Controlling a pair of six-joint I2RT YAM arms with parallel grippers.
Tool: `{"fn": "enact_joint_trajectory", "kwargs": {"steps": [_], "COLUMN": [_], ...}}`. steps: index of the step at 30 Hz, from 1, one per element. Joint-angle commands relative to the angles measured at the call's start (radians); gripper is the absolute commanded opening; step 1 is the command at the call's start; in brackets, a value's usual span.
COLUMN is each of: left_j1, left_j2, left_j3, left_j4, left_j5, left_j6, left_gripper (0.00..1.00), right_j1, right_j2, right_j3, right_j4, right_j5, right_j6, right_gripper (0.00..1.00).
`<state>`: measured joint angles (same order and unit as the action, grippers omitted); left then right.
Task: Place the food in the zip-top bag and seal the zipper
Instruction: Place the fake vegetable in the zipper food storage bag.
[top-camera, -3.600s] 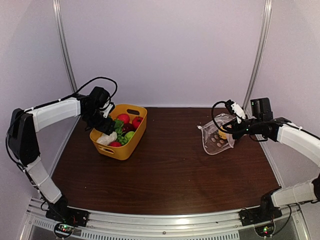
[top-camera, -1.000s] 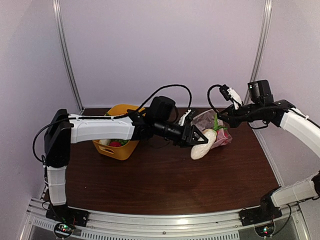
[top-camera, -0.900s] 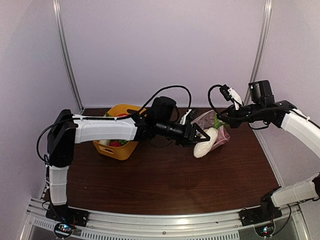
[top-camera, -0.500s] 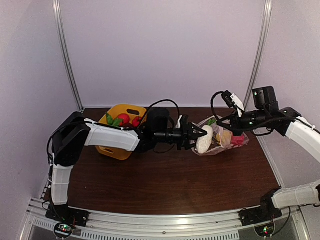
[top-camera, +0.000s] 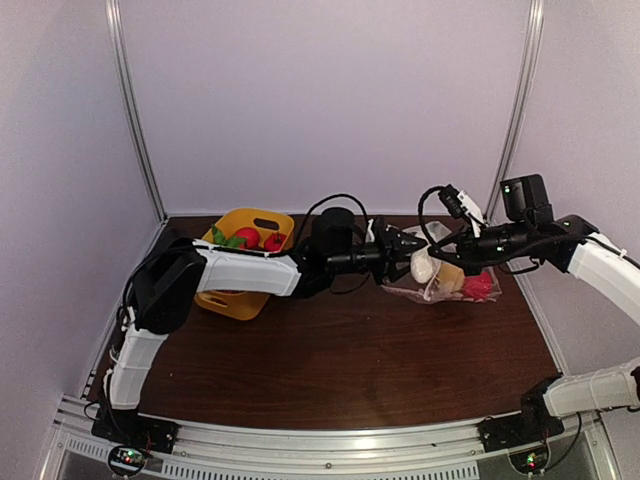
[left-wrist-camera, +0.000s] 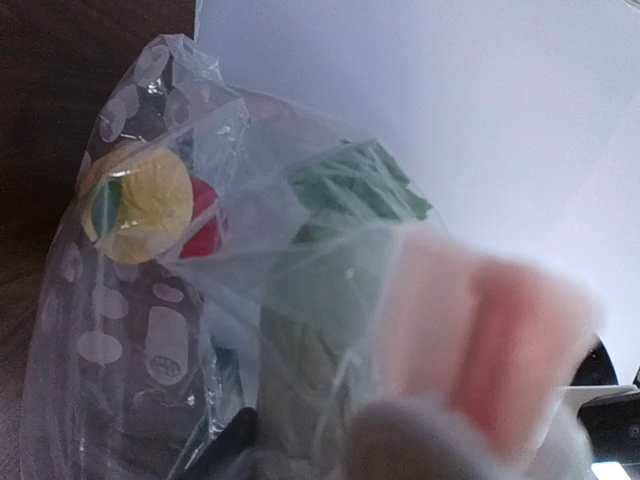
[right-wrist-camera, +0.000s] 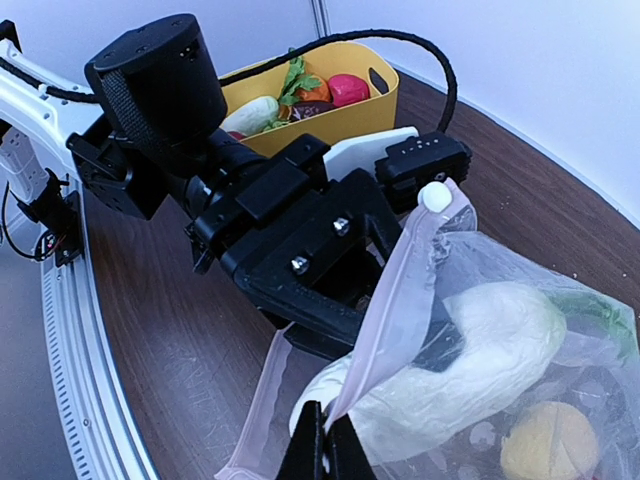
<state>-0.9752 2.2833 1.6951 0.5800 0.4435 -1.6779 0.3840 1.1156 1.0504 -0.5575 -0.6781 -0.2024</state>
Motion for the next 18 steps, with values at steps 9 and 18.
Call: {"fn": "enact_joint_trajectory", "kwargs": {"steps": [9, 18], "left_j1": [-0.003, -0.003], "left_j2": [-0.059, -0.263], "left_j3": [0.036, 0.014], "left_j4": [-0.174, -0.292], "left_j5": [-0.003, -0.044], "left_j6": [0.191, 0.427], "left_gripper": [0.71, 0.73], "right_j1": [-0.005, -0.043], "right_j2": [-0.003, 0.035], "right_j3": [0.037, 0.062], "right_j4": [0.004, -0.002], "right_j5": [-0.018, 0.031], "right_j6": [0.021, -0.001], "right_gripper": [0.00, 0.00]}}
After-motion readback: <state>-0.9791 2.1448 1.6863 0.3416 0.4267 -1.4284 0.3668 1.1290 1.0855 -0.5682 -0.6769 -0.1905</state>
